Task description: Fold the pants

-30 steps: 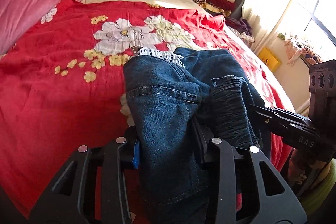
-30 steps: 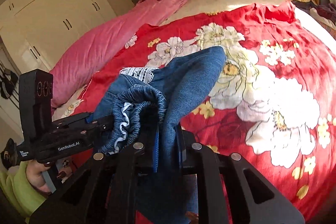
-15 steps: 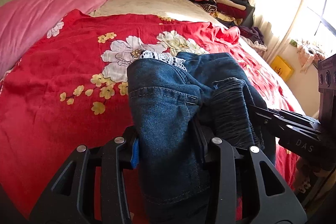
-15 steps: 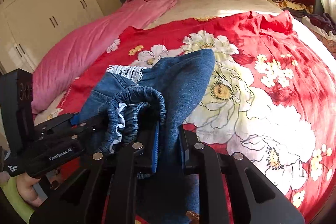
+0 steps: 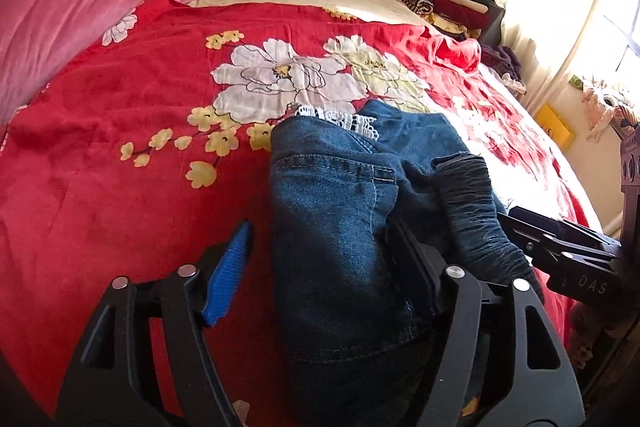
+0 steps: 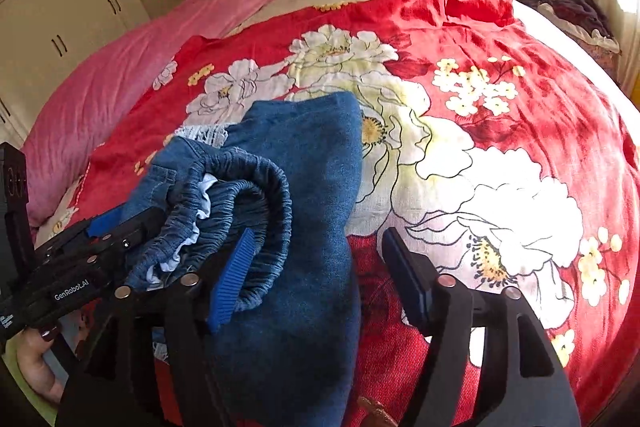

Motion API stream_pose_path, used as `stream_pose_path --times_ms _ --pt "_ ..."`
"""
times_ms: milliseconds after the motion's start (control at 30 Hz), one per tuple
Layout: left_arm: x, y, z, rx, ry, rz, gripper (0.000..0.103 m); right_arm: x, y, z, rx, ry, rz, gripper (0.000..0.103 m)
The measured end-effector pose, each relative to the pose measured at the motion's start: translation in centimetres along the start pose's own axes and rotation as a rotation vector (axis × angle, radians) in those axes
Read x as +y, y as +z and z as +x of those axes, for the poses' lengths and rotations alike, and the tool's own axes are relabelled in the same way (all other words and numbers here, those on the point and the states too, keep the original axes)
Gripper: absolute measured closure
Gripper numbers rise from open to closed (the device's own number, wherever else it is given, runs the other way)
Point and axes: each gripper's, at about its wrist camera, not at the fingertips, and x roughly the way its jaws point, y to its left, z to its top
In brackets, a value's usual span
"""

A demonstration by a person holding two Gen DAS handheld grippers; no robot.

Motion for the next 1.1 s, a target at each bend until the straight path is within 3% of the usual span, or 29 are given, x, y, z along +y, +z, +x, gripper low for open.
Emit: stream_pose_path --times_ms 67,133,233,367,567,800,1100 --pt "0.0 0.1 -1.1 -0.019 -0.008 -0.007 0.028 0.1 -0.1 -1.8 -0.054 -0.004 -0.009 0.025" --pt "0.0 0.2 -2.6 -0.043 -0.014 -0.015 0.012 0.3 -0.3 -3.8 -0.108 -0.001 -0.022 0.009" --pt "-0.3 0.3 -5.1 -0.091 0.000 -0.018 0.010 0.6 -1.0 -6.5 -0.170 0.025 -0.037 0.005" --pt "-0.9 -0.3 -7.7 -0.125 0.000 -0.005 0.010 0.9 -2.0 -9.4 -0.229 0.032 -0.038 0.005" --pt "-1.8 -1.9 -10.7 -0.148 -0.002 0.024 0.009 1.3 -3.9 -12.0 -0.250 0.020 -0.051 0.005" --pt "-2.0 -4.1 -12.3 -0.136 0.005 0.041 0.009 1.2 -6.7 -13.0 -0.229 -0.014 -0.062 0.005" --pt "-1.6 -7.1 -11.4 -0.067 0.016 0.038 0.009 1.0 -8.9 -13.0 -0.168 -0.063 -0.074 0.005"
